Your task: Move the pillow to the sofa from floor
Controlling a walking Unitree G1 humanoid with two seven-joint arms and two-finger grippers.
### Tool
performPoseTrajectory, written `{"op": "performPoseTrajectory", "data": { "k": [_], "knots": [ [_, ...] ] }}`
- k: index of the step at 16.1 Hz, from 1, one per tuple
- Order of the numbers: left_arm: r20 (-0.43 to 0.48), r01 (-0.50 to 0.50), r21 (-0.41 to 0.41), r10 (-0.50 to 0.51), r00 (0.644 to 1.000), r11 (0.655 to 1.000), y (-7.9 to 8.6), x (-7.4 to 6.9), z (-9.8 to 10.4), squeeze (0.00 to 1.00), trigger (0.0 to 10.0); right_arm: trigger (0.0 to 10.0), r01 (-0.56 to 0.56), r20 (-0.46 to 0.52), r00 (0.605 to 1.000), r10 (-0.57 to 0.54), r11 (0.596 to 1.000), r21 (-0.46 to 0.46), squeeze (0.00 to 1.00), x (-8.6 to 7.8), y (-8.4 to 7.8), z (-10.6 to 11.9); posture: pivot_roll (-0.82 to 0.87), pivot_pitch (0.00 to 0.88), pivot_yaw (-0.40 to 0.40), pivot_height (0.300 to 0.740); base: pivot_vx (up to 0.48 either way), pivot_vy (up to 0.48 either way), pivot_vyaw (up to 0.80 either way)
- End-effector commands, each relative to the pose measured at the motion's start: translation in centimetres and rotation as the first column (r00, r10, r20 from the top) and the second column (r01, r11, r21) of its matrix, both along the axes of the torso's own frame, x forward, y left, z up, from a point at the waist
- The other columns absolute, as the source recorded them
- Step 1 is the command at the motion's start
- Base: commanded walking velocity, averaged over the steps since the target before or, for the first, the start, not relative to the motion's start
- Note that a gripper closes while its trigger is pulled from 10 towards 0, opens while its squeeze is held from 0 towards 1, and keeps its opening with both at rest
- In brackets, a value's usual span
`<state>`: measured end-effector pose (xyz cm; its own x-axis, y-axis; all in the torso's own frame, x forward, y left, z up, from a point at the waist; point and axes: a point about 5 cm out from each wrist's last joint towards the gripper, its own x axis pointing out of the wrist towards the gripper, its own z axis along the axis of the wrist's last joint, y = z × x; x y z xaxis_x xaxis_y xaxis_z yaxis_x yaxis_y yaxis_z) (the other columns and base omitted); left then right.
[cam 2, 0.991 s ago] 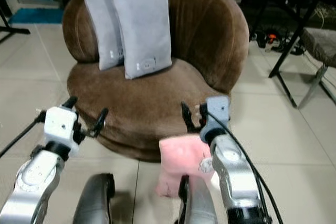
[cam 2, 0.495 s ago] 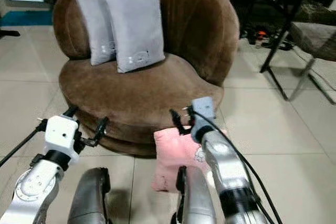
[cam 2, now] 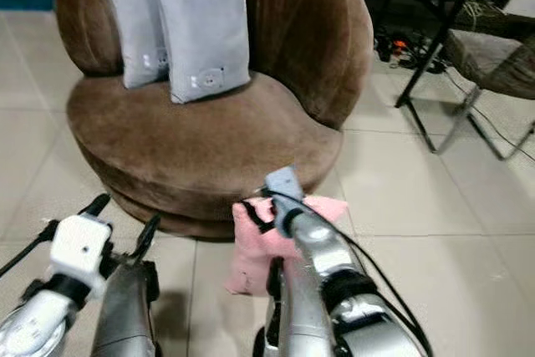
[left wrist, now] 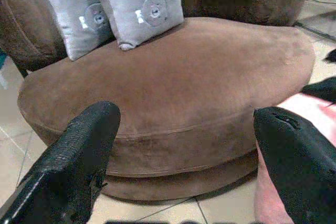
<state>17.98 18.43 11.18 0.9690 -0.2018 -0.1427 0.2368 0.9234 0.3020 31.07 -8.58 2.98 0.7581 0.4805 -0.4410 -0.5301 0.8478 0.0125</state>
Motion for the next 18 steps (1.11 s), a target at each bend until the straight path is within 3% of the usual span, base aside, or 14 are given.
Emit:
{"op": "performPoseTrajectory", "data": {
  "k": [1, 4, 8, 11, 14, 17, 18],
  "knots": [
    [0.007, 0.024, 0.009, -0.024, 1.000, 1.000, 0.3, -0.6, 0.9, 0.85, 10.0, 10.0, -0.007, 0.016, 1.000, 0.008, 0.999, -0.031, 1.00, 0.5, 0.1, 0.2, 0.13, 0.143, -0.153, 0.525, 0.000, 0.000, 0.00],
    [0.008, 0.053, 0.058, -0.053, 0.999, 0.997, 1.2, -1.7, 2.2, 0.85, 10.0, 10.0, -0.041, 0.042, 0.998, 0.041, 0.999, -0.007, 1.00, 1.2, 1.6, 1.0, 0.11, 0.201, -0.159, 0.525, 0.000, 0.000, 0.00],
    [0.020, 0.051, 0.042, -0.052, 0.998, 0.998, 1.3, -3.5, 4.5, 0.85, 10.0, 10.0, -0.054, 0.072, 0.996, 0.052, 0.998, 0.035, 1.00, 1.4, 2.3, 1.6, 0.11, 0.222, -0.126, 0.525, 0.000, 0.000, 0.00],
    [0.004, 0.052, 0.045, -0.052, 0.999, 0.998, 1.9, -4.8, 5.8, 0.85, 10.0, 10.0, -0.055, 0.094, 0.995, 0.043, 0.989, 0.134, 1.00, 1.7, 3.6, 2.4, 0.14, 0.229, -0.108, 0.525, 0.000, 0.000, 0.00],
    [-0.028, 0.048, 0.067, -0.046, 0.999, 0.997, 2.3, -5.6, 6.2, 0.85, 10.0, 10.0, -0.055, 0.097, 0.994, 0.044, 0.992, 0.111, 1.00, 1.7, 4.2, 2.4, 0.18, 0.248, -0.107, 0.525, 0.000, 0.000, 0.00],
    [-0.039, 0.030, 0.057, -0.027, 0.999, 0.998, 2.6, -5.8, 6.2, 0.85, 10.0, 10.0, 0.031, 0.097, 0.994, -0.045, 0.989, 0.144, 0.99, 1.9, 4.2, 2.5, 0.18, 0.207, -0.089, 0.525, 0.000, 0.000, 0.00],
    [-0.034, 0.015, 0.021, -0.015, 0.999, 1.000, 2.2, -5.7, 5.9, 0.85, 10.0, 10.0, 0.113, 0.158, 0.975, -0.157, 0.960, 0.257, 0.00, 2.5, 2.8, 3.7, 0.16, 0.160, -0.083, 0.525, 0.000, 0.000, 0.00]
  ]
}}
